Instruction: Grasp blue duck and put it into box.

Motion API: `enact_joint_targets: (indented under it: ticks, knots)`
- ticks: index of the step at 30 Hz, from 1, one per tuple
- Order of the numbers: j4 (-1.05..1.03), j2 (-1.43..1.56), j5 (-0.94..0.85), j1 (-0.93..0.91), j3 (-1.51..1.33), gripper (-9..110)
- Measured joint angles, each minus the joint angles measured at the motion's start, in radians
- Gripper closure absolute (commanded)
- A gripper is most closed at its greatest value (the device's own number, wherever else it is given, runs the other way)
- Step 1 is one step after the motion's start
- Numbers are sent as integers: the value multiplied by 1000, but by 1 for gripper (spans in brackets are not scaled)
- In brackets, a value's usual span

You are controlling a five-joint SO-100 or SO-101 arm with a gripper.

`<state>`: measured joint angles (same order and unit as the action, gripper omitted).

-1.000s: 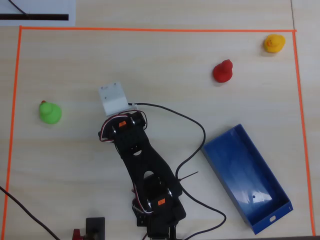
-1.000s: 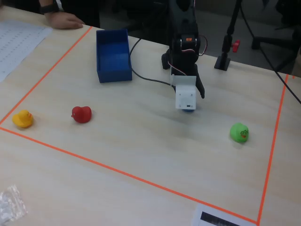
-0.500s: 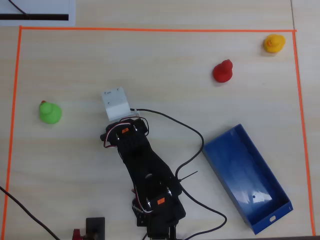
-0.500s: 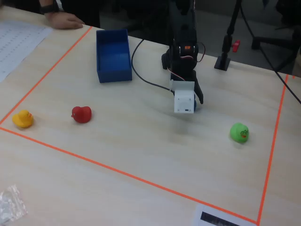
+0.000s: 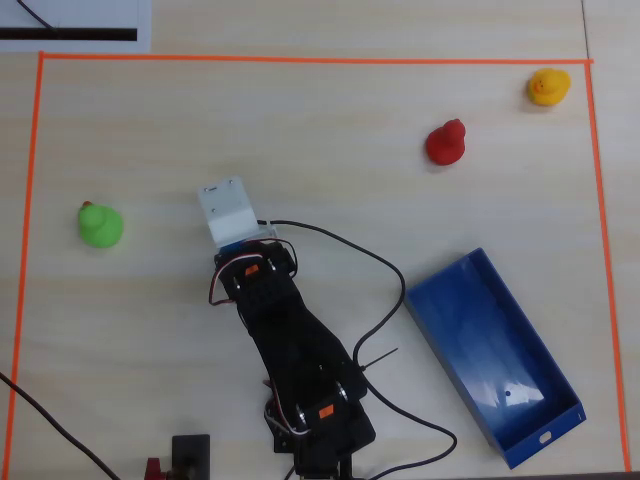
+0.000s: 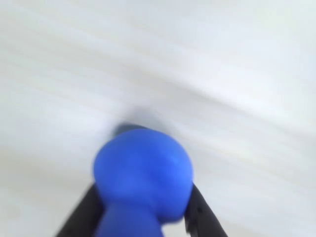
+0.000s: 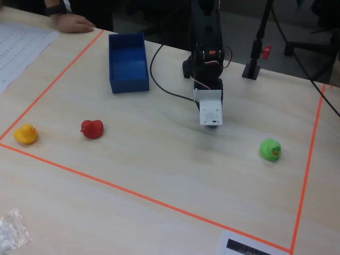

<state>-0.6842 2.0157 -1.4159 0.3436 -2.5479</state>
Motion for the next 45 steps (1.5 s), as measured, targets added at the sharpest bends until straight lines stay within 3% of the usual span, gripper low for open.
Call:
enact_joint_targets:
  ticks: [5, 10, 20, 24, 29, 35, 45]
  knots:
    - [32, 83, -58, -81, -28, 101]
    - [-18, 169, -71, -299, 181, 101]
    - [-635, -219, -140, -1011, 1141, 101]
    - [-695, -207, -245, -1305, 1308, 101]
    - [-741, -106, -318, -1508, 1170, 101]
    - [-776, 0, -333, -1511, 870, 101]
    - [-334, -9, -426, -1574, 405, 101]
